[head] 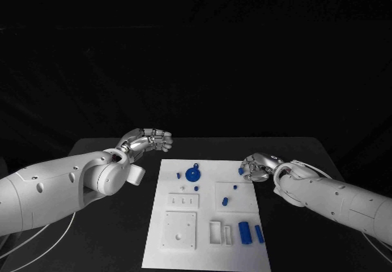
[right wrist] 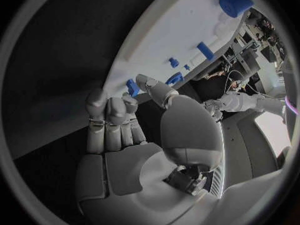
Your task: Assemble the parts on the task board
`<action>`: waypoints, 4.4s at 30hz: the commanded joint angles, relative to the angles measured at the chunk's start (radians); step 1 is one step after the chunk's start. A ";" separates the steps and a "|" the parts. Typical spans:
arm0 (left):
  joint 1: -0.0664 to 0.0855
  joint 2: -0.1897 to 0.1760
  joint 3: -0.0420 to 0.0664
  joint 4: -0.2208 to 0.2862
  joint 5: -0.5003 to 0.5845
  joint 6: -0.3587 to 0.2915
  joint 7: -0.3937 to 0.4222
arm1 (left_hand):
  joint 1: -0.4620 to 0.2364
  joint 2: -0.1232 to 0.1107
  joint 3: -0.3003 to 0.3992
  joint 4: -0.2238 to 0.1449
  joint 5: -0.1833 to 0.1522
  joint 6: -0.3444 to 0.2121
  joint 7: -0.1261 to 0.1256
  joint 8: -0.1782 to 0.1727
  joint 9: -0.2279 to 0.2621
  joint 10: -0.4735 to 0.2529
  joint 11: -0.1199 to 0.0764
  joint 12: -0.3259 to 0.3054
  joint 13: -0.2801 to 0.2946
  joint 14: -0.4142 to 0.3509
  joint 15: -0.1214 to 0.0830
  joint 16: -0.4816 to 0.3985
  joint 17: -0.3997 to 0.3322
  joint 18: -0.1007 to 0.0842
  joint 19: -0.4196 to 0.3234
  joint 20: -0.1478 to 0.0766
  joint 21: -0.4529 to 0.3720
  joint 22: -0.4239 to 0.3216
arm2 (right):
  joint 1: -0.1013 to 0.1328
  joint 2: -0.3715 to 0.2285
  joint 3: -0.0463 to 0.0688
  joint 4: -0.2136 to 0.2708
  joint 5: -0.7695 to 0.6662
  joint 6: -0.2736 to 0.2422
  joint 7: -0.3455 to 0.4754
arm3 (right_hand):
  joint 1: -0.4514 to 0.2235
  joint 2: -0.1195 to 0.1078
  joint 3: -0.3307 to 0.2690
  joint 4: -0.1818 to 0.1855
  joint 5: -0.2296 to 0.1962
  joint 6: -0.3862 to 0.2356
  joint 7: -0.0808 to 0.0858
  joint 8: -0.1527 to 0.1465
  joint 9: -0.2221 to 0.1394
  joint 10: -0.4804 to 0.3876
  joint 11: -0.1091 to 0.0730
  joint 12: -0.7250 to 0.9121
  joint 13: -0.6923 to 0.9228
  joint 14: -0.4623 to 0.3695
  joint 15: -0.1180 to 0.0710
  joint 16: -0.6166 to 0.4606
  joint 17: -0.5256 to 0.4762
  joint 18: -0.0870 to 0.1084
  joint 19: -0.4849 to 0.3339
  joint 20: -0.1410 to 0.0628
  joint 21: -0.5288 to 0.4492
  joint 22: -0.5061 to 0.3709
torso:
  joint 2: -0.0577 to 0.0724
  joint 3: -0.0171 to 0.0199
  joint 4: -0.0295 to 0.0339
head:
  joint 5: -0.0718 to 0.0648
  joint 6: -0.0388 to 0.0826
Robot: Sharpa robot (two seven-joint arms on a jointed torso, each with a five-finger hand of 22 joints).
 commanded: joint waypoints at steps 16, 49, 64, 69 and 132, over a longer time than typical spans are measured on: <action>0.001 -0.002 0.001 0.007 0.000 0.019 0.012 | -0.001 0.005 0.001 -0.006 -0.005 0.000 -0.005 -0.006 0.000 -0.009 0.000 -0.006 0.002 -0.007 0.002 -0.005 -0.001 0.008 -0.004 -0.001 0.000 -0.002 | -0.001 0.028 0.000 -0.006 -0.033 -0.045 -0.048 | 0.006 0.014 0.015 0.016 -0.025 0.005 0.009 0.001 -0.002 -0.002 0.003 0.008 -0.005 -0.002 0.001 -0.003 0.004 0.080 0.002 -0.001 0.003 0.016 | 0.001 0.0008 0.0019 | 0.002 0.002; 0.001 -0.001 0.001 0.004 0.000 0.022 0.007 | -0.002 0.005 0.002 -0.005 -0.006 -0.001 -0.003 -0.007 -0.001 -0.010 0.000 -0.008 0.003 -0.007 0.002 -0.005 -0.001 0.009 -0.004 -0.001 0.001 -0.003 | -0.001 0.032 0.000 -0.007 -0.074 -0.020 -0.050 | 0.055 0.041 0.109 -0.020 -0.089 0.036 -0.034 0.022 0.004 -0.004 -0.038 0.009 -0.011 -0.002 -0.038 -0.011 0.006 0.080 -0.005 0.006 0.007 0.019 | -0.002 0.0013 0.0007 | 0.004 -0.009; 0.001 -0.001 0.001 0.004 -0.001 0.022 0.006 | -0.002 0.005 0.002 -0.004 -0.007 -0.001 -0.003 -0.007 0.000 -0.010 0.000 -0.008 0.004 -0.006 0.002 -0.005 -0.001 0.009 -0.004 -0.001 0.001 -0.003 | -0.001 0.035 -0.001 -0.009 -0.075 -0.024 -0.049 | 0.047 0.057 0.123 -0.018 -0.130 0.083 -0.034 0.050 0.018 -0.008 -0.038 0.011 -0.011 -0.002 -0.038 -0.014 0.008 0.080 -0.008 0.005 0.008 0.018 | -0.001 0.0013 0.0013 | 0.005 -0.009; 0.001 -0.001 0.001 0.005 -0.001 0.023 0.005 | -0.002 0.006 0.002 -0.004 -0.008 -0.001 -0.003 -0.007 0.000 -0.010 -0.001 -0.009 0.004 -0.006 0.002 -0.005 -0.001 0.009 -0.004 -0.001 0.001 -0.003 | -0.001 0.037 -0.001 -0.010 -0.075 -0.024 -0.049 | 0.036 0.058 0.131 -0.012 -0.160 0.115 -0.031 0.066 0.028 -0.010 -0.036 0.013 -0.011 -0.002 -0.036 -0.015 0.010 0.080 -0.008 0.005 0.010 0.018 | -0.001 0.0016 0.0002 | 0.005 -0.010; 0.001 -0.007 0.001 0.009 -0.004 0.014 0.001 | 0.000 0.007 0.004 -0.003 -0.008 0.000 -0.004 -0.008 0.000 -0.009 -0.003 -0.010 0.007 -0.006 0.002 -0.005 0.000 0.009 -0.004 -0.001 0.002 -0.004 | -0.001 0.023 -0.001 0.033 -0.071 -0.114 -0.100 | -0.018 0.082 0.099 0.045 -0.243 0.192 -0.060 0.104 0.080 0.017 -0.063 0.019 -0.019 0.009 -0.060 -0.014 0.019 0.080 0.006 -0.005 0.016 0.015 | -0.001 0.0022 -0.0001 | 0.008 -0.012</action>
